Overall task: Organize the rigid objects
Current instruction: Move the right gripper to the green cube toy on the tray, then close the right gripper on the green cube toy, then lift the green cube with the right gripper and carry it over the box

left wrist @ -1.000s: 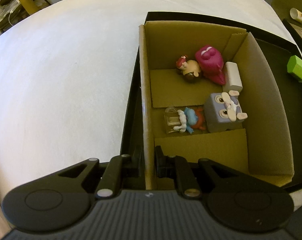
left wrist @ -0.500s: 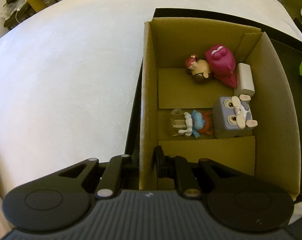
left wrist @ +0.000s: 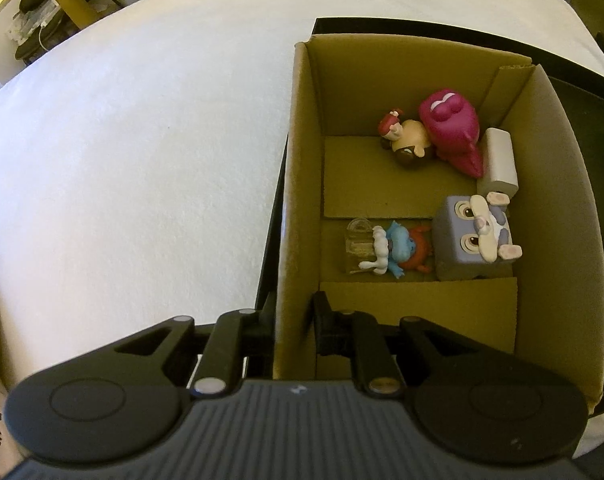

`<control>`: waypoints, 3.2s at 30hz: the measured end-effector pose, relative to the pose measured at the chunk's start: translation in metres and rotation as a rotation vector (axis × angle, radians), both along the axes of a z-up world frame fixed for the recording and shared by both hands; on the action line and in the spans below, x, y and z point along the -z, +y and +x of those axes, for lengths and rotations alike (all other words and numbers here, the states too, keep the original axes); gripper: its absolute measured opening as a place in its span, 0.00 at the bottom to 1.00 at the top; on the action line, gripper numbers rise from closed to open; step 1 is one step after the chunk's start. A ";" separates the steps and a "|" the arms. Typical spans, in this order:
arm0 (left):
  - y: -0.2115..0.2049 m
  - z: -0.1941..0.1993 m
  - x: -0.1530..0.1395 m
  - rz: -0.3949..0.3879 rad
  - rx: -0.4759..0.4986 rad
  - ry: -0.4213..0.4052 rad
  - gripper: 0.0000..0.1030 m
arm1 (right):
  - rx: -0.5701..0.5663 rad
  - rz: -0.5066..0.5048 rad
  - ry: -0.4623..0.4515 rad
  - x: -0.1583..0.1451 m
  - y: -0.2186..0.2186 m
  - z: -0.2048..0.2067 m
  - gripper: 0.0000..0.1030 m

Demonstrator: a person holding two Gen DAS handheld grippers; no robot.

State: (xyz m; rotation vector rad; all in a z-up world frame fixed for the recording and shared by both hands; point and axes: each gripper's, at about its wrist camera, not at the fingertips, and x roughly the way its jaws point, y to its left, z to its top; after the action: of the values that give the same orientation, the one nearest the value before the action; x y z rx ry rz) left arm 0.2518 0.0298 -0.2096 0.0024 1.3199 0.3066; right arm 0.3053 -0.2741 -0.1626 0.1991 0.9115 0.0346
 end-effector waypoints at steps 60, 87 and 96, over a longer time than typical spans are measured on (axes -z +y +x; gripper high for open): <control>0.004 0.007 0.002 -0.019 -0.024 0.023 0.14 | -0.054 -0.065 -0.042 -0.029 0.023 -0.003 0.47; 0.009 0.004 0.001 -0.046 -0.003 0.018 0.14 | -0.115 -0.058 -0.043 -0.065 0.046 -0.037 0.47; 0.011 0.002 -0.002 -0.058 0.009 0.013 0.14 | -0.141 -0.049 -0.040 -0.072 0.061 -0.046 0.48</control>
State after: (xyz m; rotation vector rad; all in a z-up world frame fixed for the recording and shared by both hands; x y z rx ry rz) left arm 0.2535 0.0406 -0.2078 -0.0386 1.3409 0.2610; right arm 0.2589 -0.2127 -0.0910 0.0883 0.8848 0.1463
